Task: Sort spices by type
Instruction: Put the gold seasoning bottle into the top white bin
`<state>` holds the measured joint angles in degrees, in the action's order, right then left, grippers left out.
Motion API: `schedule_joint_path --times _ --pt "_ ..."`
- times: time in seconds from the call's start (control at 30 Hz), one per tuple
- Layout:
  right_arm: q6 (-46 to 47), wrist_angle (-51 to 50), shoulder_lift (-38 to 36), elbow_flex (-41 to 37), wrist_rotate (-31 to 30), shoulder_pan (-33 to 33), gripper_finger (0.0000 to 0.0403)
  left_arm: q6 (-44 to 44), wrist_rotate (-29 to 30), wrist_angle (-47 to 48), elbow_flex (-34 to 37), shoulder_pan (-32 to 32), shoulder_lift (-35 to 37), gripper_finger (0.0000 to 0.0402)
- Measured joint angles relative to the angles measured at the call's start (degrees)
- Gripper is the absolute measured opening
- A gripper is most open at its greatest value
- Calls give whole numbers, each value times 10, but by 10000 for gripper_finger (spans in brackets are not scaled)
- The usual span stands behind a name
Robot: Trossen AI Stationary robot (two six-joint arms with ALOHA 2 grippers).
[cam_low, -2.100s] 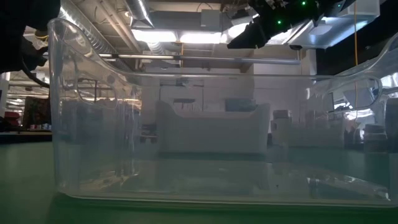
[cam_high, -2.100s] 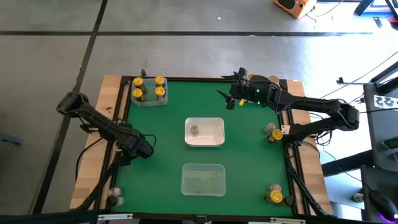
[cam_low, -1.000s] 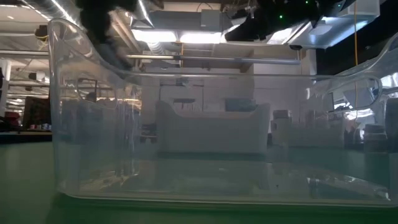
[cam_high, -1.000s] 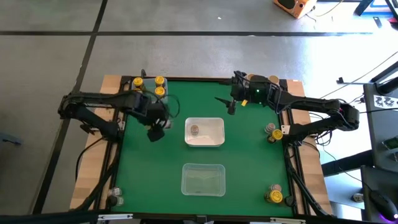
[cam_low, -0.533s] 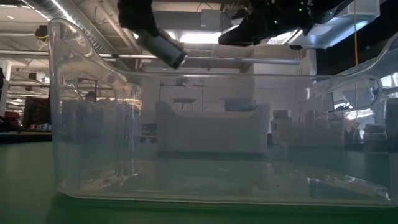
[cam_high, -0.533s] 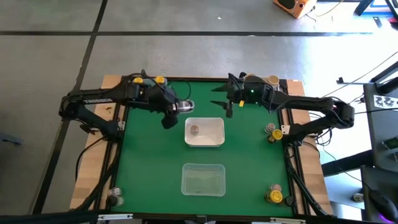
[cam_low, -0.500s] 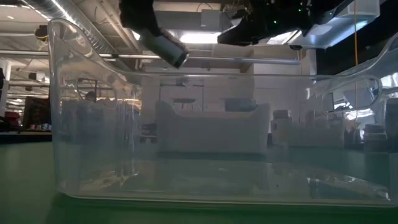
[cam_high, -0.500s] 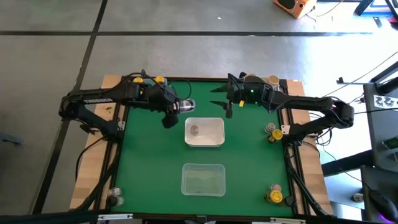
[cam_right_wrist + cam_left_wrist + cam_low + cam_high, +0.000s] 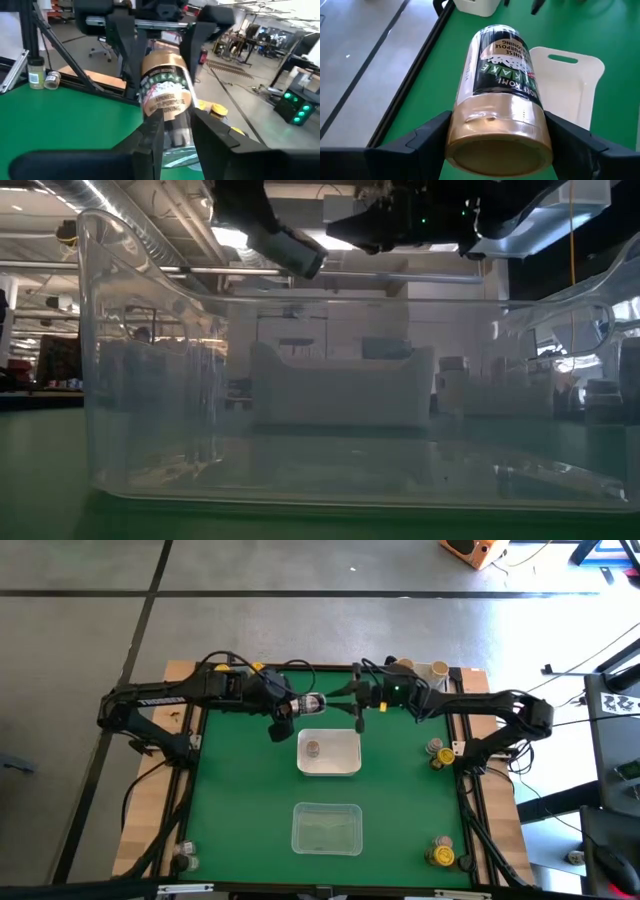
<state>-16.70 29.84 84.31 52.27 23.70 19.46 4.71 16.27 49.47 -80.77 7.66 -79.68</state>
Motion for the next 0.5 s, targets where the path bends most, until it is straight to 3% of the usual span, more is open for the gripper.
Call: schedule_joint_path --times 0.5 --pt "-2 1 28 14 -4 1 95 -23 1 -43 0 -1 0 280"
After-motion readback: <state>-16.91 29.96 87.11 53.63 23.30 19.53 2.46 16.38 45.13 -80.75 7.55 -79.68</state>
